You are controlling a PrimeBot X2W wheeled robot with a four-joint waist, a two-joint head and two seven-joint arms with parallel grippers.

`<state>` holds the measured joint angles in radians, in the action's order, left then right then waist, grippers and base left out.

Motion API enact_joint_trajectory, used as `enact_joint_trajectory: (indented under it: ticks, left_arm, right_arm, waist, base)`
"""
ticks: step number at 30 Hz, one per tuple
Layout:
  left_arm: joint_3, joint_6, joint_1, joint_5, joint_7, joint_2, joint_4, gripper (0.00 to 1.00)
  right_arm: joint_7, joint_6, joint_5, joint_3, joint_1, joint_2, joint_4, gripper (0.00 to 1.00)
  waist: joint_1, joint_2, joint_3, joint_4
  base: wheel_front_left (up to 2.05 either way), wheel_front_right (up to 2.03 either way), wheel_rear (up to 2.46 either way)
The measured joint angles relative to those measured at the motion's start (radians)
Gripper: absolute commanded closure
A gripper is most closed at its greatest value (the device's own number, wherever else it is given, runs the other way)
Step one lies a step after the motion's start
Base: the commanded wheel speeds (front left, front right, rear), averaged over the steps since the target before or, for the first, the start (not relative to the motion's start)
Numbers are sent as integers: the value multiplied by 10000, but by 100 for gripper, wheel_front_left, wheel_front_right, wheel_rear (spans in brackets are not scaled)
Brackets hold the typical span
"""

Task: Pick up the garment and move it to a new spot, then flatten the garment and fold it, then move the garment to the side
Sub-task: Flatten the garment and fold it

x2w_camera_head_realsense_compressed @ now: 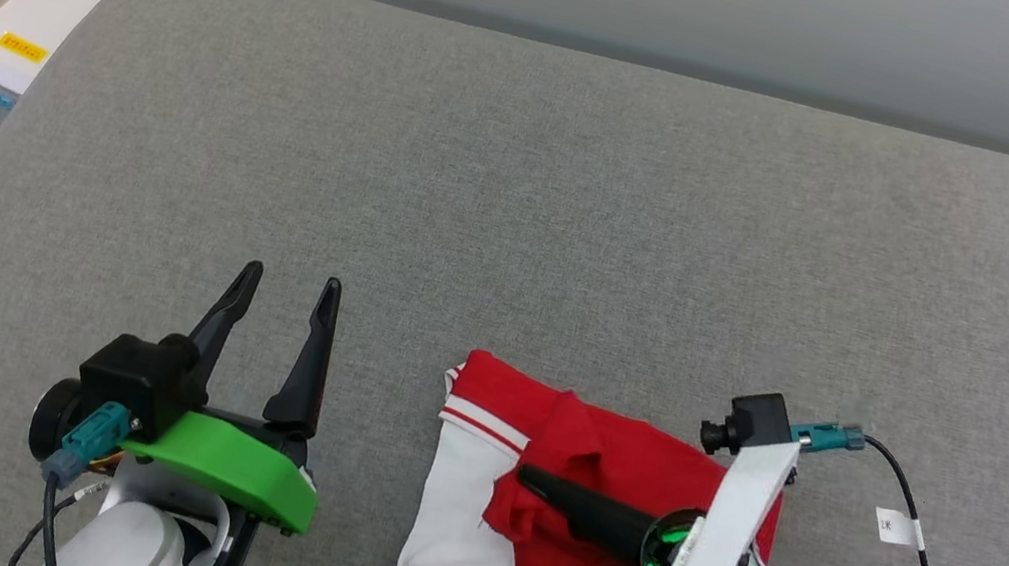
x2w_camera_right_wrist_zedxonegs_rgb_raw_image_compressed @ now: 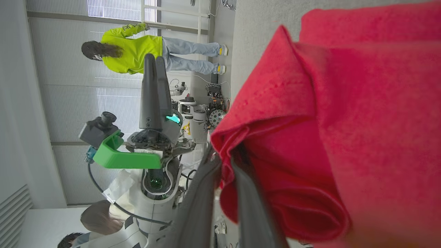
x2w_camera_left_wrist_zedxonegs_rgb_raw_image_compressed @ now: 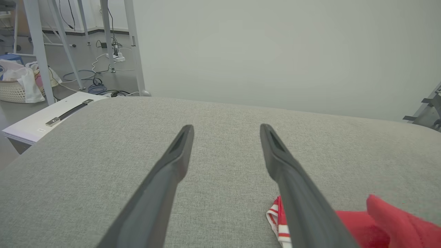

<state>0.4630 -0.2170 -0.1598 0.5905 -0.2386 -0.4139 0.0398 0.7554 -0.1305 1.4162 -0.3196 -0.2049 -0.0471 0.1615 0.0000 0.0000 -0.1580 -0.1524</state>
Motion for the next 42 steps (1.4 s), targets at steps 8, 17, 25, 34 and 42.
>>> enact_joint_trajectory:
  ticks: [8,17,25,34,42]
  left_arm:
    - [-82,209,-123,-15,-88,247,-384,0]
    - [-186,414,-150,-111,-163,357,-654,0]
    - [-270,412,-46,-194,-171,357,-692,0]
    - [-458,259,174,-370,-173,337,-861,0]
    - [-625,121,474,-564,-173,326,-965,0]
  right_arm:
    - [-719,2,-786,-456,-245,4,1083,0]
    - [-1358,4,-972,-773,-456,-52,33,0]
    - [-3718,2,-4092,-443,-401,-959,-1313,0]
    - [-6207,2,-8865,2313,788,-855,-1444,0]
    - [-7532,2,-10970,3829,1641,-610,-2293,0]
  waist:
    - [1,0,-552,-255]
    - [1,0,-269,-113]
    - [1,0,253,143]
    - [0,1,649,628]
    - [0,1,950,1052]
  base:
    - [0,0,0]
    - [0,0,0]
    - [0,0,0]
    - [0,0,0]
    - [0,0,0]
